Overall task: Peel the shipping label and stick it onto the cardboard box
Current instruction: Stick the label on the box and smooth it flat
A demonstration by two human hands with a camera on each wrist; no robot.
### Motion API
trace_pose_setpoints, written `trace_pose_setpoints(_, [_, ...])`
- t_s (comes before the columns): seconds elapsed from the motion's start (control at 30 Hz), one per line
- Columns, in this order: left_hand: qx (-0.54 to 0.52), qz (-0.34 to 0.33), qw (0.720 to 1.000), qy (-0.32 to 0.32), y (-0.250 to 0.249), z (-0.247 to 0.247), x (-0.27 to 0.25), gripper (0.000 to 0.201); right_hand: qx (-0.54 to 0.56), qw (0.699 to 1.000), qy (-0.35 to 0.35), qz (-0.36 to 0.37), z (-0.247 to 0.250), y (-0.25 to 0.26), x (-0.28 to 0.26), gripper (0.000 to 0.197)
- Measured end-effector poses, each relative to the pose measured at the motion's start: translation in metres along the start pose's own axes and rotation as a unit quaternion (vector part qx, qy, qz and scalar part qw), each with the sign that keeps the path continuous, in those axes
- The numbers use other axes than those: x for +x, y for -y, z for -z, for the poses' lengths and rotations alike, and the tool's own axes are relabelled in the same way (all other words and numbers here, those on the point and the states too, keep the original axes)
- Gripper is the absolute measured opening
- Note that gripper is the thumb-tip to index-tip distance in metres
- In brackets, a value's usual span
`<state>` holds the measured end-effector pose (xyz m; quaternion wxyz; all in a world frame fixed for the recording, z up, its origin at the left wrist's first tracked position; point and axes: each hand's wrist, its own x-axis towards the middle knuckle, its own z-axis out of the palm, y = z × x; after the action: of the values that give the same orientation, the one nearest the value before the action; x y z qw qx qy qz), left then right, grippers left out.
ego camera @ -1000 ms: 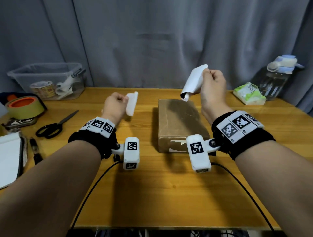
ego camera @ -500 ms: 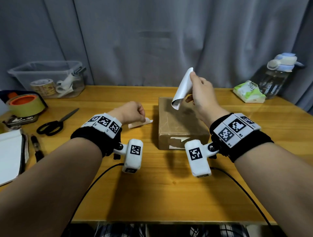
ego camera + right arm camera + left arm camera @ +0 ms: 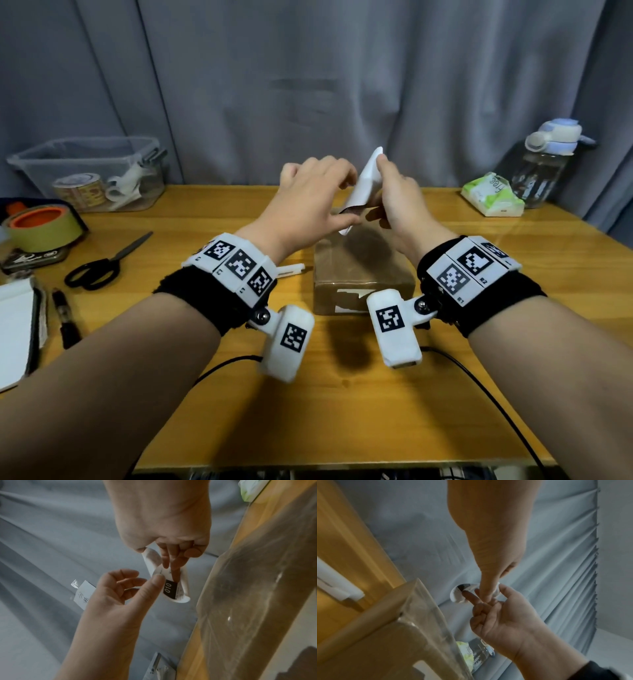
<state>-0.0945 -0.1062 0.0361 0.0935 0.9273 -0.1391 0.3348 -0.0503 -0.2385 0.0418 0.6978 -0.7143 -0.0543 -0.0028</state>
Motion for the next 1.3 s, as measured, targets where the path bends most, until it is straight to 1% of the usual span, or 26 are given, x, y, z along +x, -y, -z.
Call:
trace_pose_setpoints(0.03, [0.023,-0.014,1.0,-0.011,-0.001,-0.002,0.0,0.043,-0.002,1.0,0.001,-0.005,0.002,0.002,0.0,0.035])
trace_pose_setpoints(0.1, [0.048,-0.021,0.998,-0.027,-0.002,-0.005,0.002,0.037,-0.007,1.0,0.001,-0.016,0.005,0.004,-0.001,0.036])
trace_pose_setpoints(0.2, [0.06,-0.017,0.997,-0.046,-0.004,-0.007,0.007,0.024,0.005,1.0,0.003,-0.025,0.008,0.005,0.002,0.041])
trace_pose_setpoints(0.27, [0.045,-0.002,0.998,-0.053,-0.005,-0.007,0.01,0.019,0.013,1.0,0.015,-0.025,0.01,0.005,0.006,0.048])
trace_pose_setpoints(0.33, [0.005,0.04,0.998,-0.055,-0.004,-0.006,0.012,0.016,0.015,0.999,0.027,-0.027,0.013,0.004,0.01,0.05])
trace_pose_setpoints(0.4, [-0.049,0.105,0.992,-0.05,-0.001,-0.007,0.012,0.013,-0.008,0.998,0.04,-0.038,0.016,0.003,0.013,0.046])
trace_pose_setpoints(0.43, [-0.086,0.144,0.985,-0.046,0.0,-0.008,0.014,0.01,-0.03,0.997,0.051,-0.043,0.018,0.003,0.014,0.045])
trace_pose_setpoints(0.5, [-0.182,0.216,0.959,-0.035,0.007,-0.009,0.017,0.006,-0.082,0.993,0.081,-0.032,0.022,0.003,0.016,0.048])
trace_pose_setpoints(0.57, [-0.266,0.263,0.927,-0.026,0.014,-0.011,0.023,0.008,-0.148,0.982,0.113,0.022,0.027,0.003,0.018,0.046])
trace_pose_setpoints(0.6, [-0.3,0.282,0.911,-0.021,0.016,-0.012,0.025,0.01,-0.185,0.971,0.136,0.063,0.029,0.002,0.019,0.039])
trace_pose_setpoints(0.67, [-0.358,0.323,0.876,-0.007,0.022,-0.016,0.028,0.015,-0.262,0.938,0.192,0.124,0.034,0.0,0.021,0.022])
trace_pose_setpoints(0.73, [-0.408,0.356,0.84,0.019,0.028,-0.023,0.029,0.019,-0.331,0.905,0.226,0.143,0.038,-0.004,0.024,0.022])
trace_pose_setpoints(0.77, [-0.421,0.364,0.83,0.036,0.03,-0.027,0.028,0.02,-0.357,0.892,0.233,0.149,0.039,-0.005,0.024,0.019])
trace_pose_setpoints(0.8, [-0.422,0.367,0.827,0.055,0.032,-0.032,0.027,0.02,-0.374,0.882,0.239,0.157,0.04,-0.006,0.023,0.014])
trace_pose_setpoints(0.87, [-0.406,0.359,0.835,0.099,0.034,-0.04,0.024,0.019,-0.4,0.861,0.256,0.18,0.042,-0.011,0.023,0.008])
trace_pose_setpoints(0.93, [-0.391,0.346,0.843,0.126,0.035,-0.047,0.019,0.017,-0.428,0.836,0.276,0.205,0.044,-0.018,0.021,0.013])
trace_pose_setpoints(0.97, [-0.393,0.341,0.844,0.131,0.035,-0.05,0.017,0.016,-0.434,0.83,0.282,0.209,0.044,-0.021,0.02,0.016])
trace_pose_setpoints(1.0, [-0.398,0.338,0.843,0.132,0.035,-0.052,0.015,0.016,-0.429,0.832,0.285,0.208,0.045,-0.023,0.019,0.017])
trace_pose_setpoints(1.1, [-0.406,0.334,0.842,0.124,0.035,-0.055,0.012,0.014,-0.398,0.851,0.286,0.186,0.044,-0.027,0.015,0.006])
trace_pose_setpoints(1.13, [-0.406,0.333,0.842,0.12,0.035,-0.055,0.011,0.015,-0.39,0.855,0.288,0.183,0.043,-0.029,0.014,0.006])
trace_pose_setpoints(1.3, [-0.396,0.335,0.846,0.121,0.037,-0.056,0.007,0.016,-0.379,0.861,0.285,0.186,0.039,-0.034,0.013,0.014])
